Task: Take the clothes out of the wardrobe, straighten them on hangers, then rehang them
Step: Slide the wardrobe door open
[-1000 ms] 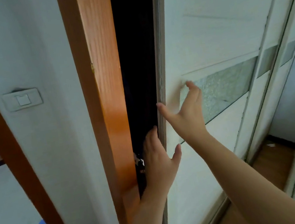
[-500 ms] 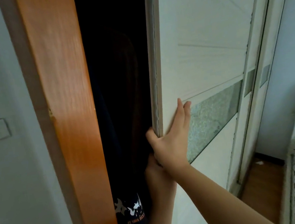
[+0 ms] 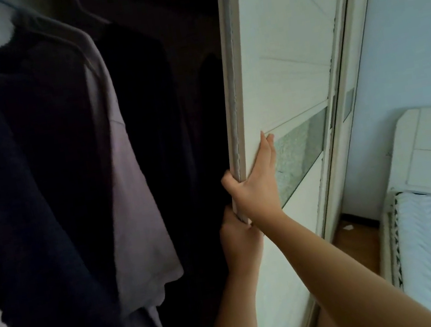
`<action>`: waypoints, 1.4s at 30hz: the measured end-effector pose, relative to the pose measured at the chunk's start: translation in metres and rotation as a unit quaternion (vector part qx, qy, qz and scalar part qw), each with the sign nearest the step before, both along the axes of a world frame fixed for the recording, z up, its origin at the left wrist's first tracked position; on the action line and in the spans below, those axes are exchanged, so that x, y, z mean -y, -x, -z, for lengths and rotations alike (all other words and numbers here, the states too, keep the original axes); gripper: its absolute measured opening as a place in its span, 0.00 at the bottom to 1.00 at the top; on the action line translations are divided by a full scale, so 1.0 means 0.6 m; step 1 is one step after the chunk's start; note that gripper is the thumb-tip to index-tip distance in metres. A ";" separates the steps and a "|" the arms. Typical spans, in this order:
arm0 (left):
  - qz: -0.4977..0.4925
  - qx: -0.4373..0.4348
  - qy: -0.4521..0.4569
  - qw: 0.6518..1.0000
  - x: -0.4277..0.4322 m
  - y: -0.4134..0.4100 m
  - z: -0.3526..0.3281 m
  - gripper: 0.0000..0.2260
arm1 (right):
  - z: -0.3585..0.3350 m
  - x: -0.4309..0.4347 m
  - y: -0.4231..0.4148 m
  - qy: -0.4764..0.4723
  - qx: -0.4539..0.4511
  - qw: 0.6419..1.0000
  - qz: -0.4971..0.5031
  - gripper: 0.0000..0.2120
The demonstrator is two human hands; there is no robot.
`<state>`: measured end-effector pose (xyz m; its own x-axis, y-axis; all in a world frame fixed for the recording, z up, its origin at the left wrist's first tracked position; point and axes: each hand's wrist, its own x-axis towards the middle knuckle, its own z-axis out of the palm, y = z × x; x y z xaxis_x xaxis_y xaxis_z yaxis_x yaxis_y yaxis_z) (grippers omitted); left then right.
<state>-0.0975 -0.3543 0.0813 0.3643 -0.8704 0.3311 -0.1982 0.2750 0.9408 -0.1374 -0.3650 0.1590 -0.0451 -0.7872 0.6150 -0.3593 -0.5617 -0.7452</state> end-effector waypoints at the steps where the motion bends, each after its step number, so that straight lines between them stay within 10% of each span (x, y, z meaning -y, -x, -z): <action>1: -0.022 0.024 0.019 0.999 0.017 0.012 -0.004 0.11 | 0.000 0.017 0.011 0.002 -0.004 1.000 0.004 0.45; 15: -0.013 0.115 0.010 0.993 0.240 0.146 -0.012 0.35 | -0.013 0.257 0.180 -0.010 -0.093 0.995 0.028 0.47; 29: -0.013 0.248 -0.050 0.967 0.419 0.253 -0.041 0.18 | -0.029 0.439 0.303 -0.059 -0.146 0.986 0.049 0.47; 38: -0.001 0.200 -0.023 0.979 0.496 0.291 -0.023 0.38 | -0.025 0.508 0.336 -0.057 -0.156 0.984 0.067 0.47; 42: 0.004 0.219 -0.021 0.976 0.502 0.288 -0.020 0.20 | -0.021 0.512 0.336 -0.055 -0.143 0.986 0.069 0.47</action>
<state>-0.2702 -0.6556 0.0934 0.1884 -0.8892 0.4169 -0.5813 0.2412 0.7771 -0.3392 -0.6719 0.1718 0.0056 -0.8486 0.5290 -0.6309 -0.4134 -0.6565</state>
